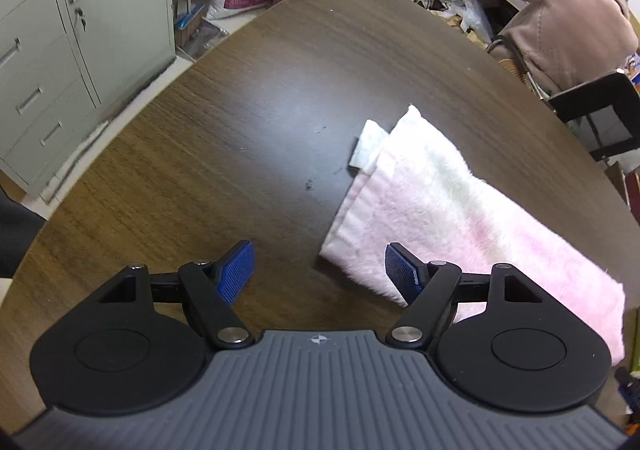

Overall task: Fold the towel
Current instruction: 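Move both open grippers back over the folded pink towel strip, then close the left gripper on the tagged end of the towel strip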

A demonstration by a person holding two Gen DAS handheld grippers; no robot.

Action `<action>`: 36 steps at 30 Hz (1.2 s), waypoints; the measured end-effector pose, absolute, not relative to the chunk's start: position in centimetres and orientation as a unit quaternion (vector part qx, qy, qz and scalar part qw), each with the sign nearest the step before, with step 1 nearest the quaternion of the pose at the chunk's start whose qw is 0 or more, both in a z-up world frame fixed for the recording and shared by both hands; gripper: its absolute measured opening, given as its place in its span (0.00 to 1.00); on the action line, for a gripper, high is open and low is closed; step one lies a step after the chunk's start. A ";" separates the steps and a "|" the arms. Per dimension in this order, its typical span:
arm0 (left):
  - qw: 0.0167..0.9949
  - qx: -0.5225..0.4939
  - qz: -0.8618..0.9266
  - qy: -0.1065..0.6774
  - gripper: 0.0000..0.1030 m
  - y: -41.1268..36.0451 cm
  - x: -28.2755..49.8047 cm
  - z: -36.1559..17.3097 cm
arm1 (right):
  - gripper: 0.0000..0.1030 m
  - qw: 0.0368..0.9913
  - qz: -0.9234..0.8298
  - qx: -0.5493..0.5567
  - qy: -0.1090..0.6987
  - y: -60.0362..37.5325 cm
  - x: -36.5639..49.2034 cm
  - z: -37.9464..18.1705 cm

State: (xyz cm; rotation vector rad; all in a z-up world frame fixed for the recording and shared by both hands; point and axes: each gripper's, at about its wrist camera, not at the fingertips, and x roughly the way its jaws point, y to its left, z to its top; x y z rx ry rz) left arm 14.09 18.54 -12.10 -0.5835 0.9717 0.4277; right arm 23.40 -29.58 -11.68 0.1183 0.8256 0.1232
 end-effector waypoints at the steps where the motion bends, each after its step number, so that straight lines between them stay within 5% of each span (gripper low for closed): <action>1: 0.823 -0.272 0.200 0.458 0.70 18.4 14.2 -12.1 | 0.64 0.913 0.060 0.058 0.400 -29.6 23.4 -11.7; 20: 0.809 -0.336 0.187 0.445 0.70 17.4 16.5 -12.4 | 0.64 0.911 0.056 0.046 0.406 -29.5 23.6 -11.8; 30: 0.809 -0.298 0.196 0.467 0.24 17.3 17.3 -12.2 | 0.64 0.912 0.062 0.046 0.404 -29.3 23.8 -11.6; 36: 0.809 -0.301 0.197 0.465 0.11 17.2 17.1 -12.3 | 0.64 0.912 0.061 0.046 0.404 -29.3 23.8 -11.5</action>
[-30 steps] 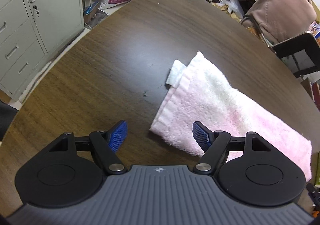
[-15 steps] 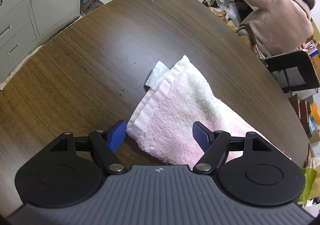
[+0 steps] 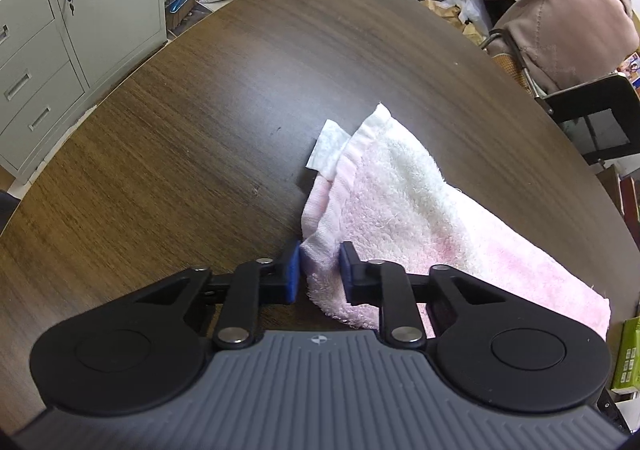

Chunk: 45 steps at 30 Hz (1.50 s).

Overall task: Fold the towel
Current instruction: 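Close the left gripper on the tagged end of the towel strip, then lift the tagged end with the left gripper and fold it over the strip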

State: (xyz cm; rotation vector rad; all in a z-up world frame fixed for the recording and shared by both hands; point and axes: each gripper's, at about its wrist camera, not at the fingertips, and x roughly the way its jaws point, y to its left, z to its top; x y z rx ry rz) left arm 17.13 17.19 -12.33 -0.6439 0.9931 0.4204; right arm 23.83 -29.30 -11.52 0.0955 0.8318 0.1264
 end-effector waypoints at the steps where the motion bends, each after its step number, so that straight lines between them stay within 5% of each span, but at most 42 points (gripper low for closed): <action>1: 0.811 -0.301 0.196 0.462 0.10 17.1 17.1 -12.3 | 0.64 0.911 0.061 0.046 0.405 -29.3 23.8 -11.6; 21: 0.874 -0.258 0.043 0.409 0.09 7.3 22.0 -4.8 | 0.64 0.902 0.077 0.002 0.425 -29.1 24.6 -12.6; 45: 0.869 -0.232 -0.069 0.431 0.09 -11.4 27.0 -5.4 | 0.64 0.899 0.084 -0.026 0.428 -31.3 25.2 -10.7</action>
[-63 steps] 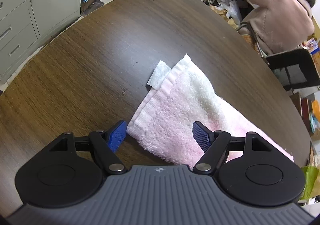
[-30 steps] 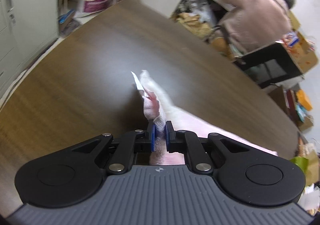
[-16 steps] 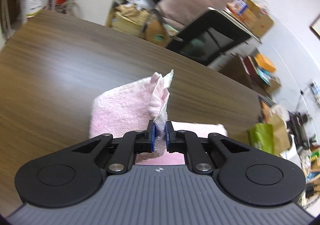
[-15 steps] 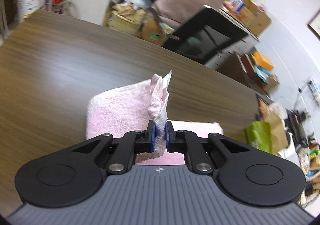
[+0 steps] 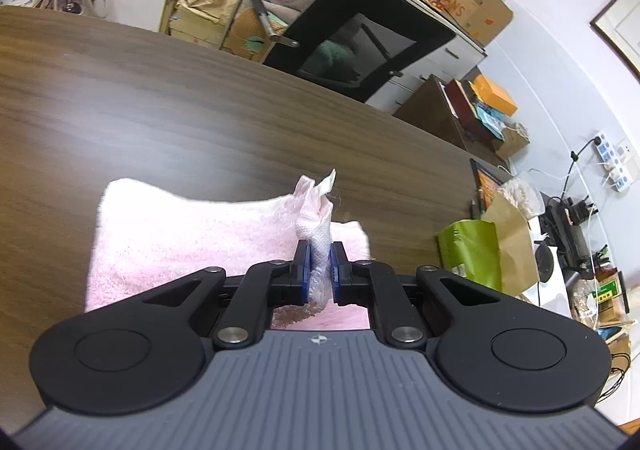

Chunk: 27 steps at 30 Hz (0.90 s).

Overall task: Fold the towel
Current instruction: 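Lift the tagged end with the left gripper and fold it over the strip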

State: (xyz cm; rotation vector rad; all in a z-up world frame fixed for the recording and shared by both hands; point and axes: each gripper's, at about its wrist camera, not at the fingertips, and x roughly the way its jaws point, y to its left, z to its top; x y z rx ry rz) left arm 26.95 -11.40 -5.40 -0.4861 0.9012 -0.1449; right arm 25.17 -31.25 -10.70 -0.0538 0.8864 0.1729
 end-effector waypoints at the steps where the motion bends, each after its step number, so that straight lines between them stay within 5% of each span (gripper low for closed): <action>1: 0.869 -0.232 -0.070 0.432 0.09 -11.9 27.1 -5.5 | 0.64 0.899 0.083 -0.023 0.429 -31.7 25.1 -10.7; 15: 0.855 -0.200 -0.099 0.468 0.09 -21.9 28.5 -10.5 | 0.64 0.892 0.073 -0.007 0.447 -36.3 24.4 -12.2; 27: 0.871 -0.195 -0.099 0.441 0.09 -21.1 27.6 -9.3 | 0.64 0.899 0.080 0.014 0.431 -38.0 24.6 -12.2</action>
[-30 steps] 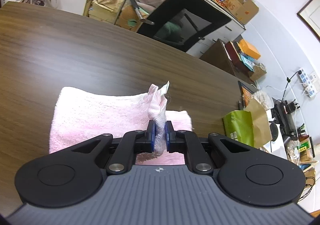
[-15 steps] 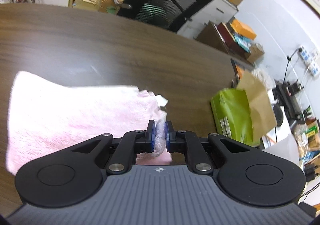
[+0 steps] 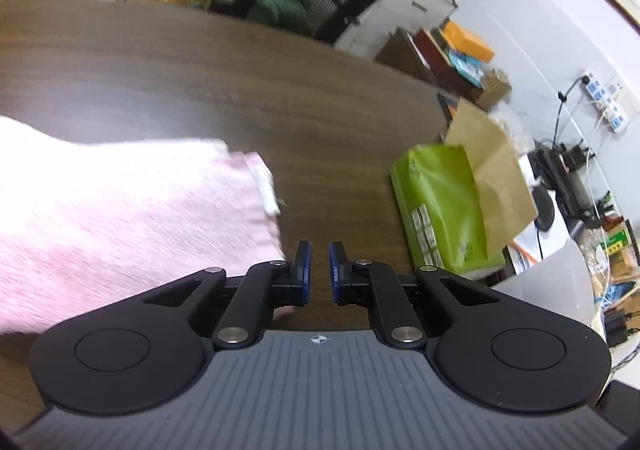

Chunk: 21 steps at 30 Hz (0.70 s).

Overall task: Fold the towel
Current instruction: 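Lift the tagged end with the left gripper and fold it over the strip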

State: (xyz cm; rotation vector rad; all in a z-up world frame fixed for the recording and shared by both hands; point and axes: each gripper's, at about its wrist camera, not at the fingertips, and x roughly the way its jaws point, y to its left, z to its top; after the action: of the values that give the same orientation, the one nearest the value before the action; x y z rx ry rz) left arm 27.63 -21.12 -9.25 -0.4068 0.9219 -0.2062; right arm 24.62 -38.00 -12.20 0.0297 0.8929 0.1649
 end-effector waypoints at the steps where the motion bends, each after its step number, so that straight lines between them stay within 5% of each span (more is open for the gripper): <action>1: 0.872 -0.193 -0.095 0.439 0.09 -20.8 27.6 -9.1 | 0.64 0.900 0.084 0.019 0.428 -38.0 24.8 -12.0; 14: 0.893 -0.067 -0.106 0.432 0.33 -17.3 24.8 -7.9 | 0.64 0.897 0.132 0.043 0.420 -36.1 26.9 -11.2; 21: 0.906 0.154 -0.167 0.358 0.68 -24.3 23.5 -8.6 | 0.64 0.900 0.111 0.039 0.420 -38.0 25.3 -11.1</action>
State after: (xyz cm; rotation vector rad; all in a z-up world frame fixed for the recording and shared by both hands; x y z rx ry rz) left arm 23.53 -24.26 -8.59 0.3185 0.7392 -0.3442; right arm 25.34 -37.98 -11.09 0.0809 0.8684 0.2290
